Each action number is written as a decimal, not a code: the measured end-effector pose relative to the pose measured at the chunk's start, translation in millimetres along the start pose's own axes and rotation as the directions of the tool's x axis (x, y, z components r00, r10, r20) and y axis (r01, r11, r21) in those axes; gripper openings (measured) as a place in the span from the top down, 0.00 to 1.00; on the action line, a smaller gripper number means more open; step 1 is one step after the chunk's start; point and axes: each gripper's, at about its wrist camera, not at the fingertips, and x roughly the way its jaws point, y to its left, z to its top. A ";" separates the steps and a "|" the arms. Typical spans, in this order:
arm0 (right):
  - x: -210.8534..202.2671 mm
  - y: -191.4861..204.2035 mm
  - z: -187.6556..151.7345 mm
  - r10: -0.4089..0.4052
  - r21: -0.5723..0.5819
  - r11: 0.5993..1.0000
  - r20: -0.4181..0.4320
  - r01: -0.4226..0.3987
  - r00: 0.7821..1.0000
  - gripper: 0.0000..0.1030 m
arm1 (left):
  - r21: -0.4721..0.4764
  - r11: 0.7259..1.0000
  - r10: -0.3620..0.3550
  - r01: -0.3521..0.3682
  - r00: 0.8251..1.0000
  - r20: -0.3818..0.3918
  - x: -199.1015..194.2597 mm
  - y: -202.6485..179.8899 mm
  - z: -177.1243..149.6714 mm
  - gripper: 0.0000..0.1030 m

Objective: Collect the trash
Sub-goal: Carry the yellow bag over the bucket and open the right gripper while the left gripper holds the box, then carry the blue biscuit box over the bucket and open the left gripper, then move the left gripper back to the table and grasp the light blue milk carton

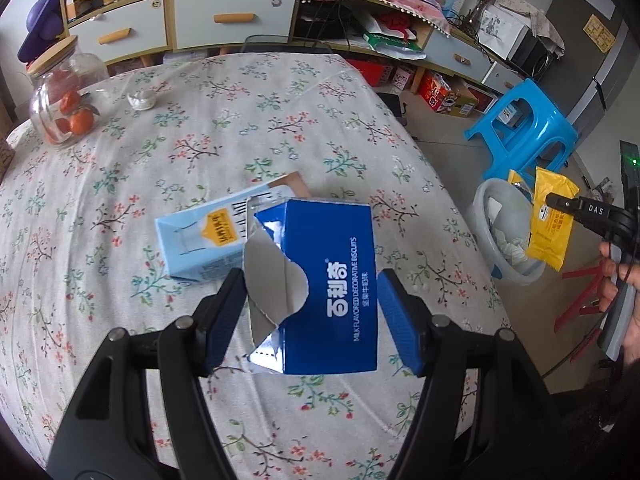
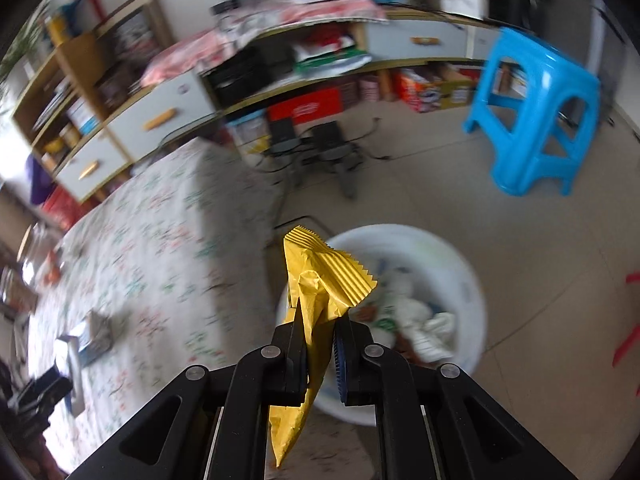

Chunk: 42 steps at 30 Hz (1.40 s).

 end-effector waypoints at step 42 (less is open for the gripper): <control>-48.3 -133.8 -29.1 -0.038 0.197 0.980 0.017 0.034 0.999 0.33 | 0.281 0.945 -0.164 0.165 0.986 -0.029 95.3 -229.9 47.7 0.11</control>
